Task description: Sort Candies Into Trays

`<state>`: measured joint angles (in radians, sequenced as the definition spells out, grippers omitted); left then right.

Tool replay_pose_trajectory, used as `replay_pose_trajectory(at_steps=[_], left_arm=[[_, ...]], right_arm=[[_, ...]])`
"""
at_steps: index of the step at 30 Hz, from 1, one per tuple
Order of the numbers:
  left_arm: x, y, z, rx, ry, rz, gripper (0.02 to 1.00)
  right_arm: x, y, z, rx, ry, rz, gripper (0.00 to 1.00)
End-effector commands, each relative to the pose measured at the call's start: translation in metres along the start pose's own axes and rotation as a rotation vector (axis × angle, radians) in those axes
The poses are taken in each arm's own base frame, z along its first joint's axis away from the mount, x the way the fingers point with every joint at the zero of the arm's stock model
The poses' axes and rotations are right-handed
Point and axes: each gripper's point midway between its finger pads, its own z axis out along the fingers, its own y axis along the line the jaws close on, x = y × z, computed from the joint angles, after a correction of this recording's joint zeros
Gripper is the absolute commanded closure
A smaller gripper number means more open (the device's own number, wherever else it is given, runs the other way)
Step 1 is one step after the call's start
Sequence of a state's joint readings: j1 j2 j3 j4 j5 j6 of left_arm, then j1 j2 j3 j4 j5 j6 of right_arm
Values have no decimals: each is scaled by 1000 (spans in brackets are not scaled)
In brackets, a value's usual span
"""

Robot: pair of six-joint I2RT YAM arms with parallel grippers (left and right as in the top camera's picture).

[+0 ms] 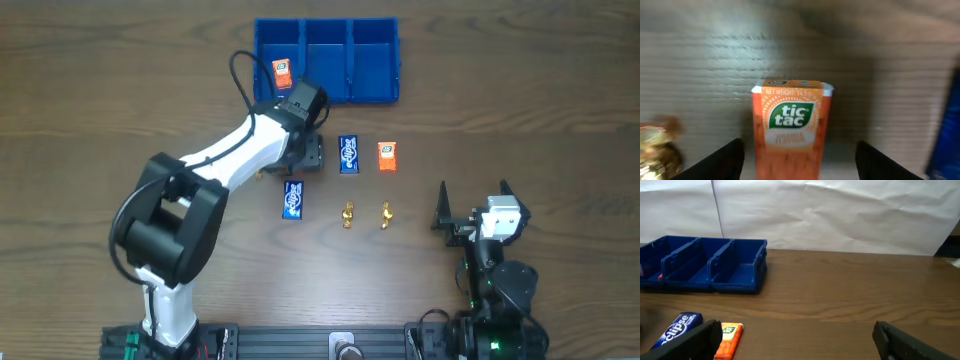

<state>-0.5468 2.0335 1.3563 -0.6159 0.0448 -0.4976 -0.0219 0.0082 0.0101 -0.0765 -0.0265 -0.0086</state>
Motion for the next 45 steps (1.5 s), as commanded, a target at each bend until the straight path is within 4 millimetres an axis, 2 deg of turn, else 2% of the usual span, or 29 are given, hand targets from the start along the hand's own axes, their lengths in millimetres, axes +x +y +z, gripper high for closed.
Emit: replay_pose_trajectory(at_steps=[1, 2, 5, 9, 11, 12, 15, 16, 18, 20, 21, 23, 25, 27, 31, 33, 37, 39, 41, 42, 45], left_arm=[[2, 1, 10, -5, 22, -16, 308], [2, 2, 11, -7, 25, -16, 334], [3, 2, 13, -9, 28, -16, 557], [2, 3, 13, -13, 25, -16, 722], [-5, 0, 3, 0, -10, -19, 748], [-13, -2, -10, 9, -50, -29, 748], [-47, -2, -75, 30, -247, -50, 737], [-66, 1, -111, 38, -350, -66, 733], [-96, 8, -162, 56, -481, -69, 730], [-132, 19, -202, 64, -576, -73, 726], [-150, 27, -212, 58, -603, -78, 722], [-176, 37, -211, 31, -605, -88, 717], [-195, 36, -192, 30, -569, -75, 713], [-210, 28, -165, 45, -526, -59, 717], [-215, 18, -120, 68, -435, -44, 715], [-213, 18, -109, 67, -414, -43, 717], [-212, 19, -107, 60, -406, -43, 698], [-213, 21, -107, 55, -408, -46, 592], [-213, 25, -107, 36, -412, -62, 397], [-213, 26, -107, 33, -409, -67, 345], [-207, 21, -114, 36, -404, -69, 334]], right_arm=[[1, 0, 0, 1, 3, -8, 3], [1, 0, 0, 1, 3, -8, 3], [1, 0, 0, 1, 3, -8, 3], [1, 0, 0, 1, 3, -8, 3], [1, 0, 0, 1, 3, -8, 3], [1, 0, 0, 1, 3, -8, 3], [1, 0, 0, 1, 3, -8, 3], [1, 0, 0, 1, 3, -8, 5], [1, 0, 0, 1, 3, -8, 3], [1, 0, 0, 1, 3, -8, 3], [1, 0, 0, 1, 3, -8, 3], [1, 0, 0, 1, 3, -8, 3], [1, 0, 0, 1, 3, -8, 3], [1, 0, 0, 1, 3, -8, 3], [1, 0, 0, 1, 3, -8, 3], [1, 0, 0, 1, 3, -8, 3], [1, 0, 0, 1, 3, -8, 3], [1, 0, 0, 1, 3, -8, 3], [1, 0, 0, 1, 3, -8, 3], [1, 0, 0, 1, 3, -8, 3], [1, 0, 0, 1, 3, -8, 3]])
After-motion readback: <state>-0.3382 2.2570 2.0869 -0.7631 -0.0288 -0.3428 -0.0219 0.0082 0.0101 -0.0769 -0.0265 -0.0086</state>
